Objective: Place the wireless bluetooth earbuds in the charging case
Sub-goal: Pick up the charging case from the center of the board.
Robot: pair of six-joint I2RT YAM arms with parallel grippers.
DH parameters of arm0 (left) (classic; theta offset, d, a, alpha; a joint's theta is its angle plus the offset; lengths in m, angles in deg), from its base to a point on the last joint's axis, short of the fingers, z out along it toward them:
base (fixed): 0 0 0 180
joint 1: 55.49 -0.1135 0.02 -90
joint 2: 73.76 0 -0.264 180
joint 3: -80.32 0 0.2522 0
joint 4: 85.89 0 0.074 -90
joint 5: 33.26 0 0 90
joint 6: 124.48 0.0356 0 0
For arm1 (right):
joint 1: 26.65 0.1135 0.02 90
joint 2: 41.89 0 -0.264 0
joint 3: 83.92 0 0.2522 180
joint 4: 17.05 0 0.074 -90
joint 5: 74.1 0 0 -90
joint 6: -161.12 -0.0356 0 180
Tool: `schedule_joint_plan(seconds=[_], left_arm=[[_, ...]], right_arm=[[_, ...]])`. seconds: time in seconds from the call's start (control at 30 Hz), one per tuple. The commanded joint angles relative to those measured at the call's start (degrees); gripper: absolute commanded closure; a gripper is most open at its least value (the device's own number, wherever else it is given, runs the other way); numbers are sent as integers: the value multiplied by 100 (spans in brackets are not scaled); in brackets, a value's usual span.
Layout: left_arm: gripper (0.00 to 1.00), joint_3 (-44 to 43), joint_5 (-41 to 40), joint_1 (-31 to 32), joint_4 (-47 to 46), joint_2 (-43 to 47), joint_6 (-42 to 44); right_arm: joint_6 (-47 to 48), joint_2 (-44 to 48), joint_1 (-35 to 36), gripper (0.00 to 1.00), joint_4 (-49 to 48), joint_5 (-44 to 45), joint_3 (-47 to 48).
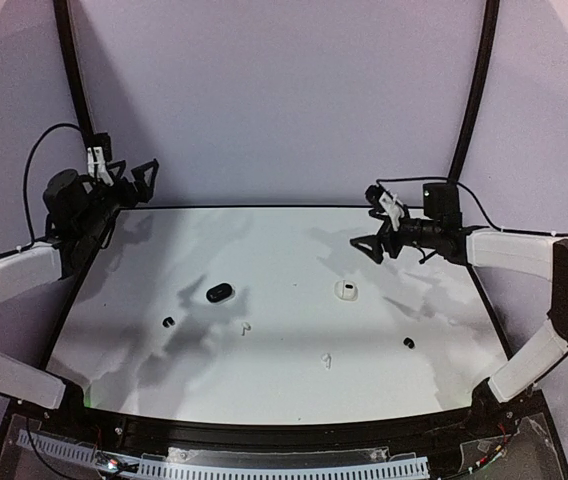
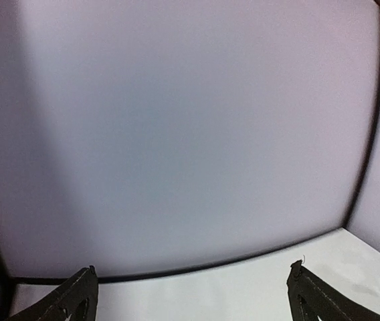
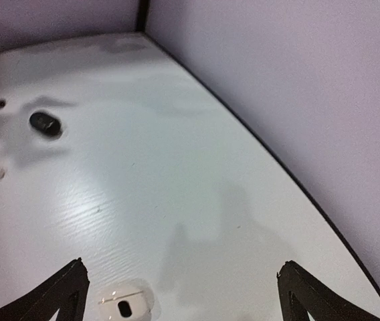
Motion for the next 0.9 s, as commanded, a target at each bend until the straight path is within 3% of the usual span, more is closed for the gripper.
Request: schedule_joint_plan(seconds=[0.0, 0.2, 0.3, 0.5, 0.67, 0.87], left_arm=[[1, -220, 1152, 240, 1266, -115, -239], [0, 40, 1852, 383, 1041, 38, -189], [1, -55, 1911, 425, 1167, 1, -245], [1, 16, 1986, 503, 1242, 130, -82], [0, 116, 1593, 512, 1194, 169, -182], [0, 83, 1479, 513, 1212, 153, -69]], right_arm=[[2058, -206, 120, 1, 1579, -394, 231], [2856, -1323, 277, 1, 2962, -315, 1162], [2989, -1584, 422, 2, 2679, -2, 1238], [2962, -2062, 539, 8, 3017, 139, 1443], [2662, -2240, 581, 8, 2642, 510, 1228], [2606, -2394, 580, 18, 2680, 557, 1128]])
